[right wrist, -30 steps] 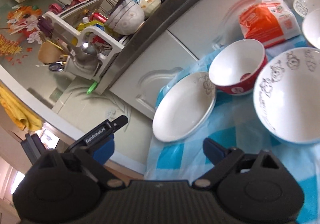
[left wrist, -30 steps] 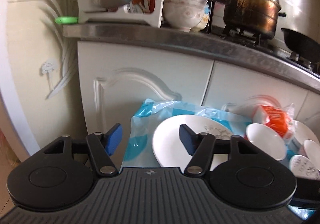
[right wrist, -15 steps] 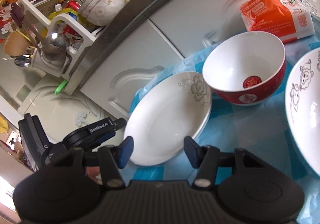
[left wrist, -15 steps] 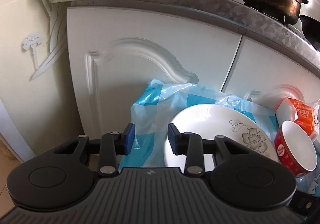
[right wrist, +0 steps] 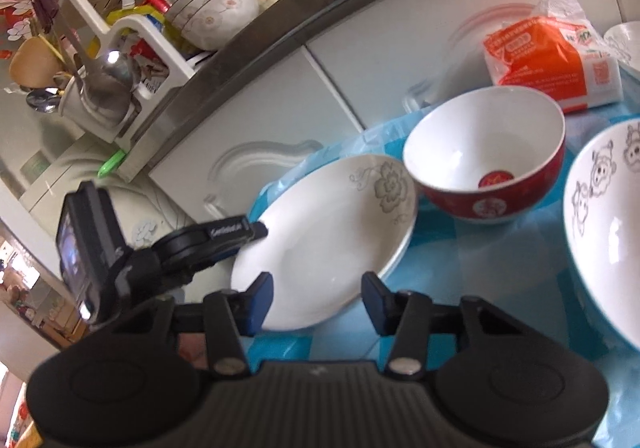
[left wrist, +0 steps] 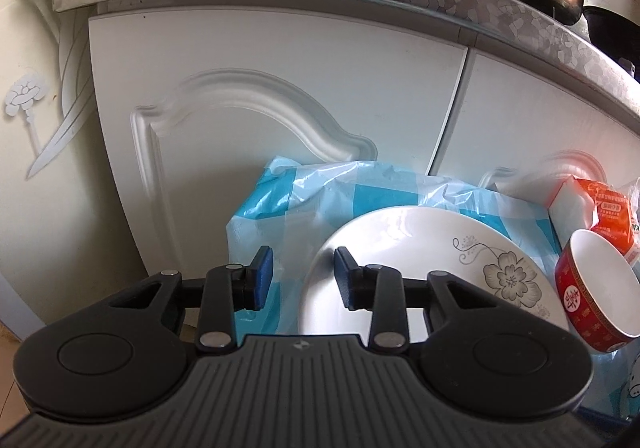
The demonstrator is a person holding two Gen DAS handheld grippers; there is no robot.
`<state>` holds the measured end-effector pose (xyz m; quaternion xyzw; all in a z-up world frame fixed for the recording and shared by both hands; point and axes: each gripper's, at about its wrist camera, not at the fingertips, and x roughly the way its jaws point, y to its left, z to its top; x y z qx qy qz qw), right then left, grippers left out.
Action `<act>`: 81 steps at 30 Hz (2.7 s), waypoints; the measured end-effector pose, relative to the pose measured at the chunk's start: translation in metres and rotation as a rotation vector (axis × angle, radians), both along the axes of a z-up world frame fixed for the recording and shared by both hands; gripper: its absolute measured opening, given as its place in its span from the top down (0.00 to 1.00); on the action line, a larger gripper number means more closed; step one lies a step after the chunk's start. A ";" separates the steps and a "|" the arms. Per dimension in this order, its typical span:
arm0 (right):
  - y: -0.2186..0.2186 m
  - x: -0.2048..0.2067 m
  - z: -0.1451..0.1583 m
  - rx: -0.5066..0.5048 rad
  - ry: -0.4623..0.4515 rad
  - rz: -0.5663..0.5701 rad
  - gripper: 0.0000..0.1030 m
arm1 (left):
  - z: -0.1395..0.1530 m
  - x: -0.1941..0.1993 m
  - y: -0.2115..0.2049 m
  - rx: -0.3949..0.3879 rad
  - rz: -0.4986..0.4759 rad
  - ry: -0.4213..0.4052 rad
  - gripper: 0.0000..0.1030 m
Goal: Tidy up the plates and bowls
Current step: 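Close the left gripper on the white plate's rim, then lift the white plate with the left gripper and carry it across the table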
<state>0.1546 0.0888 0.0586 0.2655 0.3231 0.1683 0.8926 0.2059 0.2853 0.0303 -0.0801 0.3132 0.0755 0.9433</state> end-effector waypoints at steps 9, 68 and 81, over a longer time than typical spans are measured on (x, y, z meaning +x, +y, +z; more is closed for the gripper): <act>-0.001 0.016 -0.020 0.037 -0.012 0.000 0.31 | -0.012 0.007 -0.008 -0.025 -0.065 0.010 0.62; -0.120 -0.191 -0.020 -0.163 -0.086 0.048 0.57 | -0.001 -0.295 -0.174 0.040 -0.110 -0.003 0.74; -0.121 -0.190 -0.032 -0.153 -0.083 0.096 0.49 | -0.007 -0.272 -0.169 0.070 -0.084 -0.014 0.71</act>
